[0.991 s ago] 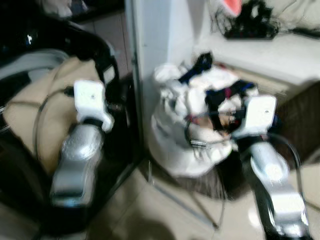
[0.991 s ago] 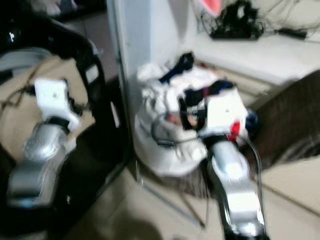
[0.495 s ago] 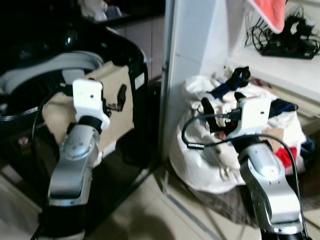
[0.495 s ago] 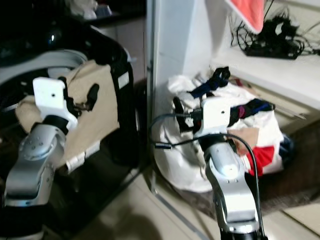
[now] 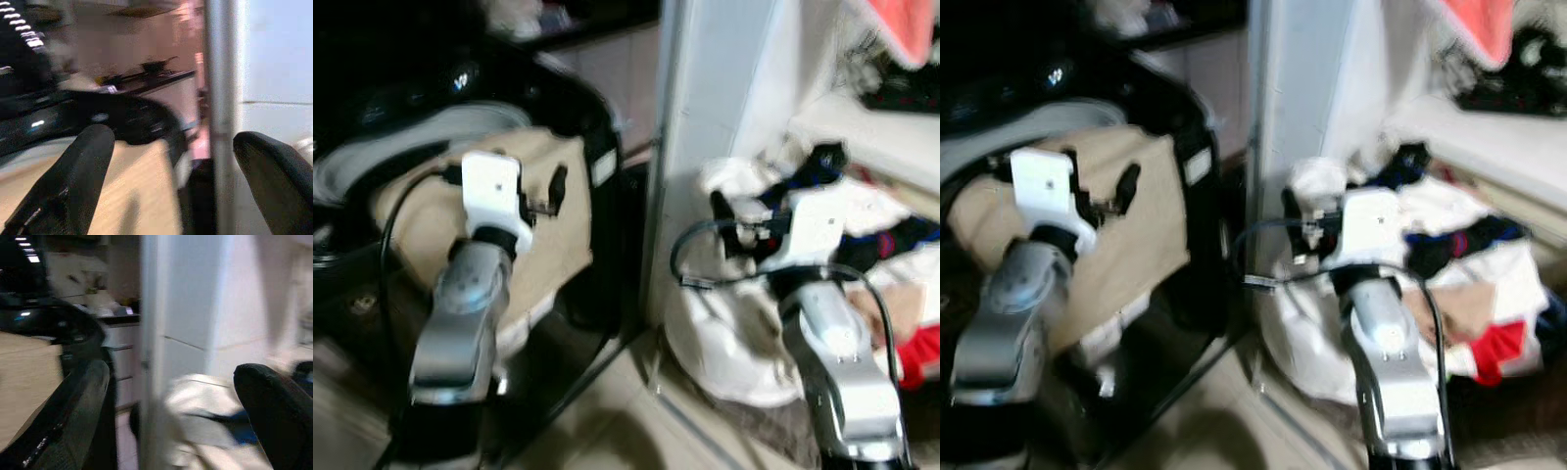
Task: Clothes washing
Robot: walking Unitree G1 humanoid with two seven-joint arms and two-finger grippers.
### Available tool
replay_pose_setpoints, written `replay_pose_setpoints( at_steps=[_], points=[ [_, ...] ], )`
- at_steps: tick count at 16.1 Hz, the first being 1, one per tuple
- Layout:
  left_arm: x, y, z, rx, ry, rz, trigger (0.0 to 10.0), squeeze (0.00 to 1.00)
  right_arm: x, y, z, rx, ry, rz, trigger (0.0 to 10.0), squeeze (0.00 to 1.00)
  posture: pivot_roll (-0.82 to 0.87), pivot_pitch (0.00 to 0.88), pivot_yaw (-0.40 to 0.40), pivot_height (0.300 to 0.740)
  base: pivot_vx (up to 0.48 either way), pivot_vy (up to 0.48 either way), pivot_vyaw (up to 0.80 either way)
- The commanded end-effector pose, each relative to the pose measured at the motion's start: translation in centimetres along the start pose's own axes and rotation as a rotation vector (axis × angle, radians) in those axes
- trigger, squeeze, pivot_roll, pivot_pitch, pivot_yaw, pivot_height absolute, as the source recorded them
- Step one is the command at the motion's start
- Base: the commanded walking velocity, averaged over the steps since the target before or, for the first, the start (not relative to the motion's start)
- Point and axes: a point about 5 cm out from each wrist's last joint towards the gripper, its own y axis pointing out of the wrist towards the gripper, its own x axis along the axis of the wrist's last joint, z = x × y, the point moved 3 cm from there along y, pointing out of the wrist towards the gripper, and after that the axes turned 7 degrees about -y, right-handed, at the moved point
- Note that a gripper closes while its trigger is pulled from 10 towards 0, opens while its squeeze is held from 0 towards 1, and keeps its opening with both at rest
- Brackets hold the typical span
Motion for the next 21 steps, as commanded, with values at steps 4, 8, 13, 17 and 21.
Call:
replay_pose_setpoints(
  at_steps=[4, 8, 13, 17, 21],
  points=[
    [0.1, 0.2, -1.0, -0.044, -0.008, 0.005, 10.0, 0.00, 0.0, -0.3, -1.0, -0.034, -0.019, 0.005, 10.0, 0.00, -0.06, 0.000, 0.028, 0.740, 0.338, 0.000, 0.00],
    [0.0, 0.0, -1.1, -0.050, -0.007, 0.012, 10.0, 0.00, -0.1, -0.4, -0.9, -0.035, -0.003, 0.012, 10.0, 0.00, -0.06, 0.000, 0.027, 0.740, 0.337, 0.000, 0.00],
    [-0.4, -0.3, -0.5, -0.014, -0.030, 0.032, 10.0, 0.00, 0.1, -0.5, -1.1, -0.051, -0.013, 0.020, 10.0, 0.00, -0.06, 0.000, 0.027, 0.740, 0.265, 0.000, -0.16],
    [-0.4, -0.3, -0.4, -0.012, -0.033, 0.038, 10.0, 0.00, 0.1, -0.5, -1.2, -0.055, -0.016, 0.023, 10.0, 0.00, -0.06, 0.000, 0.027, 0.740, 0.000, 0.000, 0.00],
    [-0.6, -0.6, -1.7, -0.133, -0.073, 0.049, 10.0, 0.00, 0.1, 0.2, -3.4, -0.185, -0.048, 0.143, 10.0, 0.00, -0.06, 0.000, 0.029, 0.740, 0.000, 0.000, 0.00]
  ],
)
